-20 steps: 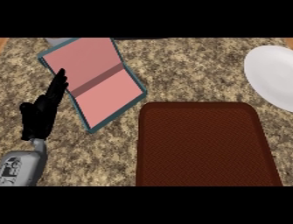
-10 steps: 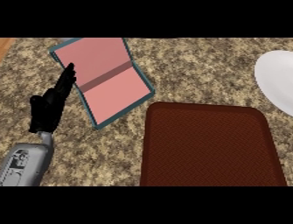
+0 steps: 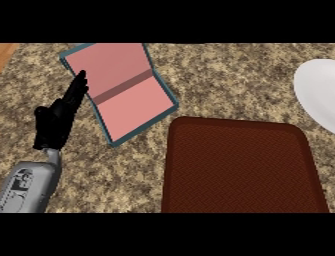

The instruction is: Pick the croissant from the tray and place it in the plate

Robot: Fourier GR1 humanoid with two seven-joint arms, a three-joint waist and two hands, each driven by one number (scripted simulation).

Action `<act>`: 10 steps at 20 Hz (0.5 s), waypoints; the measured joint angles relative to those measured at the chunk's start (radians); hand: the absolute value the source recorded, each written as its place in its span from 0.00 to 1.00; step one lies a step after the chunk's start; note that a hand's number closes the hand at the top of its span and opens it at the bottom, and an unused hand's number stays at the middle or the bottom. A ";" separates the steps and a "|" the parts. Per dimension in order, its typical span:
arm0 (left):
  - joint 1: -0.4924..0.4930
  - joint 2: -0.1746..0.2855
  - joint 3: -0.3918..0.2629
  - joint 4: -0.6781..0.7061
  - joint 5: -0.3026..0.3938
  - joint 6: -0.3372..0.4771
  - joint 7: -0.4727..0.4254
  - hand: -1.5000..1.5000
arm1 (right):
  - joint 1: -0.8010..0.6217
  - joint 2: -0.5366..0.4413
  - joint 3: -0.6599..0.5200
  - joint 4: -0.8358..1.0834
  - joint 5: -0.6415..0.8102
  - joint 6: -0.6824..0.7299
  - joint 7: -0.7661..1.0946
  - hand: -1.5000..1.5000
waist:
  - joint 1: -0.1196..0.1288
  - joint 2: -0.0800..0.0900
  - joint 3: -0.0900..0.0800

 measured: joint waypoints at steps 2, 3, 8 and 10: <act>-0.009 -0.003 0.000 0.001 -0.002 0.000 0.004 0.50 | -0.048 0.021 0.040 0.030 0.051 -0.042 0.028 1.00 | 0.002 0.001 0.000; -0.014 -0.001 0.004 0.006 0.000 -0.003 0.004 0.50 | -0.063 0.035 0.059 0.047 0.076 -0.070 0.038 1.00 | 0.003 0.002 0.000; -0.023 -0.005 0.008 0.019 -0.001 -0.006 -0.006 0.50 | -0.129 0.094 0.115 0.159 0.164 -0.155 0.097 0.00 | 0.011 0.007 0.001; -0.028 -0.012 0.005 0.034 -0.007 -0.004 -0.018 0.50 | -0.158 0.121 0.119 0.206 0.174 -0.156 0.129 0.00 | 0.011 0.009 0.001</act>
